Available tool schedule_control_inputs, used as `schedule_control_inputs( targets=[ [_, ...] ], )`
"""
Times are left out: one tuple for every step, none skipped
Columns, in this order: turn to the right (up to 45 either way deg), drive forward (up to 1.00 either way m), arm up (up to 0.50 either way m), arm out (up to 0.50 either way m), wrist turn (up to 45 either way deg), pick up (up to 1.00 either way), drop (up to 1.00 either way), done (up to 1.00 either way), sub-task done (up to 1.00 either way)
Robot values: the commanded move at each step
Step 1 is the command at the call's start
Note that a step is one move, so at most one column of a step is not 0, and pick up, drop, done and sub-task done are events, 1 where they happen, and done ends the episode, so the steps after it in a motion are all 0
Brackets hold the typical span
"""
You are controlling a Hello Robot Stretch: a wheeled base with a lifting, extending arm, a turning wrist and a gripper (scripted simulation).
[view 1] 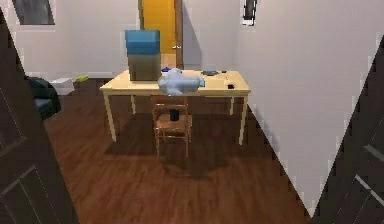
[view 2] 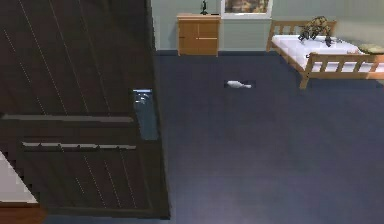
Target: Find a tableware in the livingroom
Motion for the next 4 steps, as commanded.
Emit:
schedule_control_inputs(
  targets=[
    [12.0,0.0,0.0,0.0,0.0,0.0,0.0,0.0,0.0],
    [0.0,1.0,0.0,0.0,0.0,0.0,0.0,0.0,0.0],
    [3.0,0.0,0.0,0.0,0.0,0.0,0.0,0.0,0.0],
    [0.0,0.5,0.0,0.0,0.0,0.0,0.0,0.0,0.0]
  ],
)
